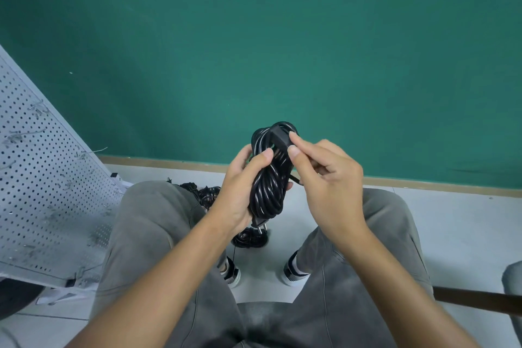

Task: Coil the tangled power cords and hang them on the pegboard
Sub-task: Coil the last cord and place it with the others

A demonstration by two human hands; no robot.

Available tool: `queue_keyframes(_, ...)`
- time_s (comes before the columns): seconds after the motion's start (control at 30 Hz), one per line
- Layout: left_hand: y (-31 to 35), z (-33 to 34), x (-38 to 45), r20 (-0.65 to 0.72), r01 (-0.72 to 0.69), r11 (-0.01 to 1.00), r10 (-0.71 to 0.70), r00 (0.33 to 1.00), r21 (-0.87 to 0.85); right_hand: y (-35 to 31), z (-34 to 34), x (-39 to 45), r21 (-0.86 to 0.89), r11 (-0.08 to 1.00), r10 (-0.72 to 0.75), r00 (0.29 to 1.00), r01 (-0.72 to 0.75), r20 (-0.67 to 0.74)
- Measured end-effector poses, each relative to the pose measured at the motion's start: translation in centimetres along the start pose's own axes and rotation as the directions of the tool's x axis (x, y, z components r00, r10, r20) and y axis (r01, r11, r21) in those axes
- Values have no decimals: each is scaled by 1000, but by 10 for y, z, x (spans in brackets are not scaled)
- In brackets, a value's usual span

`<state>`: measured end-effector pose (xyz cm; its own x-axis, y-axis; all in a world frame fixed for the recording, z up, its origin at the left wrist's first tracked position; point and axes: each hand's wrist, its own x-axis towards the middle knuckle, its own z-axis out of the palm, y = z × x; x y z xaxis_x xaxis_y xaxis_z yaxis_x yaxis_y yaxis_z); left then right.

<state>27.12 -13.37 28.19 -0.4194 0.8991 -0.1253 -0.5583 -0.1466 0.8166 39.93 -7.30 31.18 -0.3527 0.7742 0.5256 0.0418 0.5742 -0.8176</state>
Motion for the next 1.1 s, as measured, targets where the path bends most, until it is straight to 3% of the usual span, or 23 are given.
queue_keyframes(0.47,-9,-4,6,11,-65,998,65,998,21,13,-3,16,-118,981,170,975,-153,146)
queue_keyframes(0.8,-9,-2,9,81,-91,982,78,994,167,22,5,28,-295,941,247,936,-169,250)
queue_keyframes(0.93,-4,-10,18,38,-124,957,119,992,260,26,0,30,-130,925,379,842,-357,385)
queue_keyframes(1.0,-1,-13,22,45,-135,941,128,991,311,29,-1,28,-21,885,445,833,-465,330)
queue_keyframes(1.1,0,-14,23,61,-127,937,113,992,326,26,0,27,72,861,484,854,-504,191)
